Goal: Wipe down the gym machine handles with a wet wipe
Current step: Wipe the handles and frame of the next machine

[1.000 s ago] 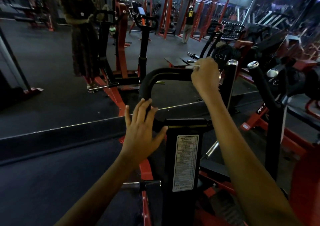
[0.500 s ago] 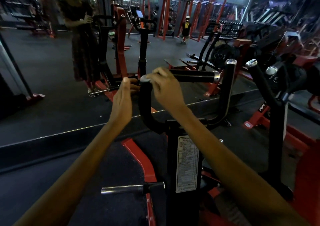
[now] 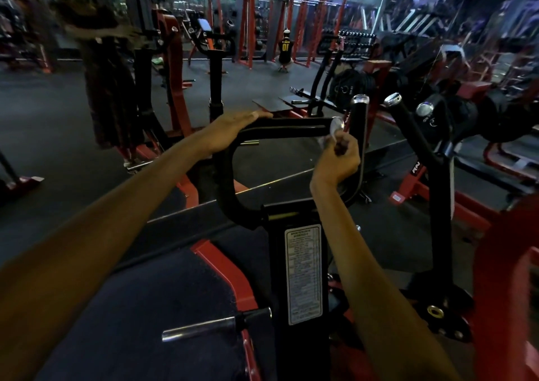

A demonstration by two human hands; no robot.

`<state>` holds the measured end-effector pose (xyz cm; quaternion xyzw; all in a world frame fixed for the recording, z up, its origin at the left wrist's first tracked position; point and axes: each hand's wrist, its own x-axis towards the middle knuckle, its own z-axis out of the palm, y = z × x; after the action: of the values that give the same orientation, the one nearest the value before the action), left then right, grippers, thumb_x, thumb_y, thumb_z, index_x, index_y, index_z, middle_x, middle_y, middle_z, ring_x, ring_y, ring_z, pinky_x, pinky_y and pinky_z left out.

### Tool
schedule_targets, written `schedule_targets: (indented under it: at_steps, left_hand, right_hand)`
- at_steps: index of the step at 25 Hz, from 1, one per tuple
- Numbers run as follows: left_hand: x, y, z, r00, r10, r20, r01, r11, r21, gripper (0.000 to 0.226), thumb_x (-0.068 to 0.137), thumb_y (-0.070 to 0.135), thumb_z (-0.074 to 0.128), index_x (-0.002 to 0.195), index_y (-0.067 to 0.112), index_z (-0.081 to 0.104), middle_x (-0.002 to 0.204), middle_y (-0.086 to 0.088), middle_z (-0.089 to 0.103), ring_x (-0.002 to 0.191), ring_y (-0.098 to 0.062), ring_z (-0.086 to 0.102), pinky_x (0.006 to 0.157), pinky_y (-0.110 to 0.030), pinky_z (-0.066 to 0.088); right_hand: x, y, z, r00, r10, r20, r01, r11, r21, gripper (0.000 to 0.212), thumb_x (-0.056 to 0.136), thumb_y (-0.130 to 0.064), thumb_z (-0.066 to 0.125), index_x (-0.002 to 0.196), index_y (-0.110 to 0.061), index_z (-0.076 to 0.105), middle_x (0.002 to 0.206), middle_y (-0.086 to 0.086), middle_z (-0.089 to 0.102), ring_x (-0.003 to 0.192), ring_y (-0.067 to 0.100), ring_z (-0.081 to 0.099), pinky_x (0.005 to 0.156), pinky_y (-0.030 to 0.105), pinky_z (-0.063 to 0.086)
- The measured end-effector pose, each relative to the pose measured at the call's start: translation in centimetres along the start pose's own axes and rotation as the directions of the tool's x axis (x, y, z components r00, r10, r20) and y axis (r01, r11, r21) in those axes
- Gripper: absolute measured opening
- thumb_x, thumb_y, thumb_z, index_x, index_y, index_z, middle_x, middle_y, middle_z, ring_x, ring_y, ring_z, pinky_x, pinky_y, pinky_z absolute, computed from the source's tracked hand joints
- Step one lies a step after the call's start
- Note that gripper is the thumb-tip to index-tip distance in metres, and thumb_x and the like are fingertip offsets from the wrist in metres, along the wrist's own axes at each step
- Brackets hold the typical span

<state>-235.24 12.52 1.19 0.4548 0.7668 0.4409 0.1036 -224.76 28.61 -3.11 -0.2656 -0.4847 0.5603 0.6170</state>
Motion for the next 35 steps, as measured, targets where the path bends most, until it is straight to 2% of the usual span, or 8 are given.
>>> schedule_targets:
  at_steps: [10, 13, 18, 23, 25, 27, 32, 35]
  left_hand:
    - [-0.2, -0.3, 0.0, 1.000, -0.007, 0.017, 0.012, 0.949, -0.314, 0.062, 0.101, 0.048, 0.006, 0.120, 0.025, 0.061, 0.136, -0.006, 0.053, 0.124, -0.011, 0.050, 0.114, -0.035, 0.029]
    - [-0.2, -0.5, -0.1, 0.999, -0.008, 0.033, 0.020, 0.919, -0.393, 0.073, 0.097, 0.055, 0.001, 0.120, 0.023, 0.062, 0.134, -0.010, 0.055, 0.126, -0.019, 0.050, 0.114, -0.045, 0.027]
    - [-0.4, 0.1, 0.1, 0.997, -0.022, 0.070, 0.054, 0.860, -0.507, 0.070, 0.100, 0.047, 0.000, 0.117, 0.015, 0.060, 0.119, -0.005, 0.063, 0.114, -0.015, 0.059, 0.103, -0.026, 0.042]
    - [-0.8, -0.1, 1.1, 0.978, 0.058, -0.202, -0.073, 0.995, -0.065, 0.027, 0.099, 0.020, 0.044, 0.119, 0.010, 0.060, 0.108, 0.008, 0.058, 0.089, 0.009, 0.055, 0.084, -0.002, 0.040]
    - [-1.0, -0.2, 1.3, 0.972, 0.064, -0.226, -0.078, 0.995, -0.055, 0.023, 0.097, 0.019, 0.050, 0.116, 0.013, 0.061, 0.099, 0.011, 0.059, 0.078, 0.007, 0.058, 0.078, -0.008, 0.045]
    - [-1.3, -0.3, 1.3, 0.970, 0.030, -0.241, -0.061, 0.991, -0.123, 0.020, 0.096, 0.020, 0.053, 0.113, 0.015, 0.061, 0.095, 0.010, 0.061, 0.071, 0.001, 0.062, 0.080, -0.021, 0.051]
    - [-2.0, -0.5, 1.8, 0.952, -0.010, -0.306, -0.024, 0.994, -0.108, 0.028, 0.095, 0.027, 0.054, 0.119, 0.013, 0.058, 0.109, -0.001, 0.061, 0.073, -0.009, 0.065, 0.079, -0.031, 0.055]
    - [-2.5, -0.6, 2.0, 0.940, 0.002, -0.342, -0.022, 0.998, -0.054, 0.028, 0.095, 0.031, 0.052, 0.118, 0.015, 0.056, 0.110, -0.002, 0.062, 0.070, -0.006, 0.064, 0.070, -0.019, 0.053]
  right_hand:
    - [-7.7, 1.3, 2.4, 0.911, -0.207, 0.356, 0.207, 0.978, 0.040, 0.008, 0.082, 0.001, 0.065, 0.090, -0.001, 0.065, 0.088, 0.012, 0.069, 0.080, 0.025, 0.067, 0.071, 0.034, 0.057]
    - [-8.9, 1.5, 2.8, 0.855, -0.238, 0.461, 0.230, 0.970, 0.075, 0.007, 0.083, 0.002, 0.063, 0.089, -0.001, 0.065, 0.085, 0.007, 0.068, 0.077, 0.011, 0.067, 0.072, 0.031, 0.057]
    - [-8.7, 0.8, 1.9, 0.624, -0.210, 0.753, 0.289, 0.957, 0.027, 0.011, 0.083, 0.005, 0.061, 0.090, -0.003, 0.065, 0.078, -0.007, 0.064, 0.069, -0.002, 0.062, 0.068, 0.018, 0.054]
    - [-8.3, -0.2, -1.6, 0.213, -0.238, 0.948, 0.610, 0.790, 0.061, 0.012, 0.080, 0.002, 0.060, 0.089, 0.000, 0.067, 0.085, 0.005, 0.068, 0.075, 0.007, 0.060, 0.069, 0.024, 0.052]
    - [-7.8, -0.7, -3.3, 0.054, -0.093, 0.994, 0.744, 0.667, 0.023, 0.012, 0.081, 0.001, 0.059, 0.088, -0.005, 0.066, 0.085, 0.008, 0.067, 0.075, 0.014, 0.060, 0.069, 0.033, 0.053]
    - [-7.4, -1.7, -3.7, 0.069, -0.019, 0.997, 0.803, 0.595, -0.044, 0.012, 0.082, -0.004, 0.060, 0.089, -0.008, 0.068, 0.085, 0.008, 0.067, 0.075, 0.018, 0.061, 0.069, 0.037, 0.053]
    - [-10.3, -1.0, -2.6, 0.170, -0.377, 0.910, 0.819, 0.568, 0.082, 0.025, 0.080, -0.006, 0.052, 0.096, -0.003, 0.070, 0.084, 0.013, 0.062, 0.074, 0.024, 0.061, 0.063, 0.026, 0.049]
    - [-9.9, 1.0, -5.6, -0.090, -0.414, 0.906, 0.890, 0.375, 0.259, 0.019, 0.074, -0.006, 0.062, 0.091, -0.005, 0.071, 0.090, 0.009, 0.061, 0.075, 0.020, 0.060, 0.065, 0.029, 0.051]
